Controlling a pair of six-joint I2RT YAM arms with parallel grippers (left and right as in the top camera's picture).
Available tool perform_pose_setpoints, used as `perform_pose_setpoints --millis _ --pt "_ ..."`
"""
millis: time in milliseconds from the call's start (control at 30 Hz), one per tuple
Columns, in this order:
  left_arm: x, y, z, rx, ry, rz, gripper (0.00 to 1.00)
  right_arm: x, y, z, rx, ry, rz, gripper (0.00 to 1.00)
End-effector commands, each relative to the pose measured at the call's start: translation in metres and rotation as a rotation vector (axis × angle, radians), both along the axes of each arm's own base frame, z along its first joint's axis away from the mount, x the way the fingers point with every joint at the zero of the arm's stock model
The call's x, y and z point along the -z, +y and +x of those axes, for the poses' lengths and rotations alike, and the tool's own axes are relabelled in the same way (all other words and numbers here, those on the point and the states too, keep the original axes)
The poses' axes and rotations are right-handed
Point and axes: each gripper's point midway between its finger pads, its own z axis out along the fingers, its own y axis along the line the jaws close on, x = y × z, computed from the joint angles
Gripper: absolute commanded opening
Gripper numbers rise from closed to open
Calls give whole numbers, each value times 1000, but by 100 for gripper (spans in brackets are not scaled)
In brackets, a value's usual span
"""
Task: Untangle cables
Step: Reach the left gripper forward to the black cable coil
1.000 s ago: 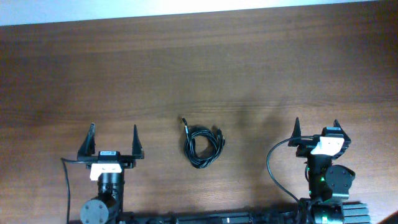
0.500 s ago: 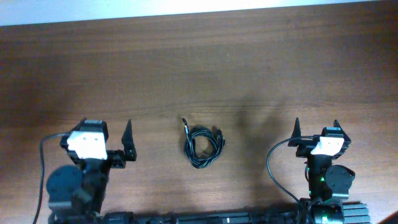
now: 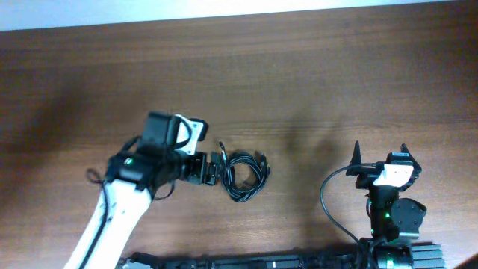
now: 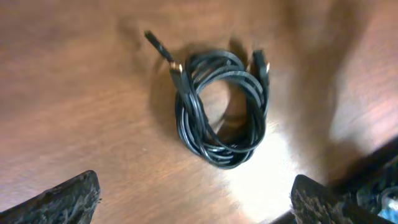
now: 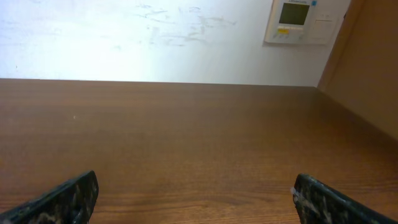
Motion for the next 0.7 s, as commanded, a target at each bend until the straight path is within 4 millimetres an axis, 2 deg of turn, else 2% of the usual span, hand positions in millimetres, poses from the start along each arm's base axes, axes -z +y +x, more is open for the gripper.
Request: perform_pose_setpoints --millis 0,33,67,133,200,300,367,433,500,533,600,633,667 --pt "45 -12 -2 23 185 32 99 3 0 0 4 6 1 98" --pt "59 -12 -4 -5 250 42 99 3 0 0 4 6 1 98" --pt "80 -12 -5 -82 348 58 93 3 0 0 4 6 1 98" --pt "104 -14 0 -189 432 69 60 3 0 0 4 6 1 99" --pt "112 -23 5 -181 418 63 46 3 0 0 4 6 1 98" --pt "119 -24 9 -237 347 181 41 3 0 0 4 6 1 98" --pt "121 -25 8 -260 310 245 33 3 0 0 4 6 1 98" --pt "122 -29 6 -240 257 302 34 3 0 0 4 6 1 98" --pt "126 -42 4 -201 221 290 34 3 0 0 4 6 1 98" --pt "129 -44 3 -190 206 294 30 3 0 0 4 6 1 98" --pt "132 -39 6 -199 170 324 7 3 0 0 4 6 1 98" --pt "131 -33 10 -212 145 353 0 3 0 0 4 6 1 98" --pt "129 -18 21 -246 77 430 0 3 0 0 4 6 1 98"
